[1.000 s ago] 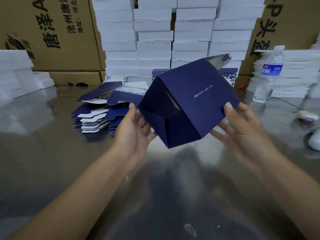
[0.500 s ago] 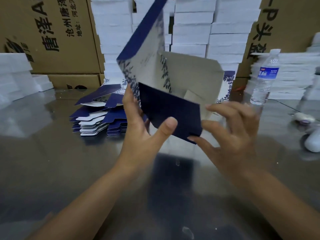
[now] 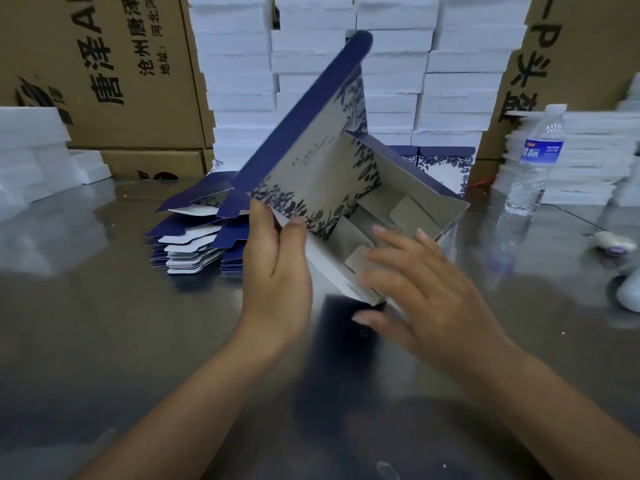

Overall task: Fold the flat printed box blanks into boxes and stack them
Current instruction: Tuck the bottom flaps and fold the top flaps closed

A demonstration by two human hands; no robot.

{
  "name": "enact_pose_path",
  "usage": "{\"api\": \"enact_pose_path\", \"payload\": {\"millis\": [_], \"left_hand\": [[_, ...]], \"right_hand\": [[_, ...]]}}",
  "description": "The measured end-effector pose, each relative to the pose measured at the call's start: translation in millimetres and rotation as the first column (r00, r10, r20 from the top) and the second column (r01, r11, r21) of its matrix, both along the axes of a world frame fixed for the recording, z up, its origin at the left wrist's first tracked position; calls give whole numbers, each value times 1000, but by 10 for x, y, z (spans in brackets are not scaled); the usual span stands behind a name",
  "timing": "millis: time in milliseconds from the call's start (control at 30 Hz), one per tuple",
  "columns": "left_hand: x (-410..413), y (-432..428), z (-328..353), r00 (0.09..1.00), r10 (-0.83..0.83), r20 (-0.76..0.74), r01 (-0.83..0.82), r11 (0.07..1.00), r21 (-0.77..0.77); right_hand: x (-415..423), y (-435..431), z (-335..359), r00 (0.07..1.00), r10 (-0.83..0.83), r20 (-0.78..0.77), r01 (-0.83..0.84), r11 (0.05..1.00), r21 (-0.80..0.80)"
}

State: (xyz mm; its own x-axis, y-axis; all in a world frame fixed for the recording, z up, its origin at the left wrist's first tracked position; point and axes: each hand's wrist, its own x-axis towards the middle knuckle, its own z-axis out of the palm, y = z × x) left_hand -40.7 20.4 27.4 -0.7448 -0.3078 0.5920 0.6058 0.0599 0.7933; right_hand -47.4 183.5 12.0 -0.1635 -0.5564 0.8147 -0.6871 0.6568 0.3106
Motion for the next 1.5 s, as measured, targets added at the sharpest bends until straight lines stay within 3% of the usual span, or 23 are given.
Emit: {"api": "enact_pose_path", "payload": {"millis": [100, 200, 333, 500, 700, 900, 1100, 1200, 1300, 1400, 1500], "left_hand": [[26, 22, 2, 999, 37, -3, -37, 999, -22], [44, 38, 34, 999, 19, -28, -19, 1000, 9], [32, 43, 35, 998, 54, -33, -51, 996, 72], [-8, 29, 43, 985, 145, -96, -138, 988, 69], [-10, 18, 43, 989, 76, -130, -70, 996, 56], [-22, 0, 18, 993, 12, -119, -11, 1000, 14], [-23, 22, -9, 991, -64, -114, 63, 998, -10], [-31, 15, -6, 992, -47, -113, 45, 999, -20], [-51, -7, 11, 990, 23, -138, -26, 999, -18], [-48, -24, 31, 984, 63, -168, -66, 998, -11], [-66, -68, 40, 979, 127, -160, -125, 992, 24]], "right_hand": [[70, -14, 58, 982, 119, 149, -89, 976, -197], [135, -111, 198, 973, -22, 230, 77, 970, -230], [159, -347, 382, 844, -404, 354, 400, 912, 89], [-8, -496, 475, 690, -577, 437, 521, 815, 253], [-373, -475, 445, 513, -746, 424, 553, 666, 501], [-530, -375, 239, 569, -701, 430, 537, 713, 451], [-565, -262, 154, 522, -668, 530, 518, 742, 425], [-568, -253, 197, 543, -693, 473, 536, 720, 441], [-505, -276, 280, 563, -654, 505, 510, 756, 411], [-430, -287, 397, 729, -490, 478, 420, 872, 252], [-264, -261, 536, 832, -85, 548, 116, 993, -22]]}}
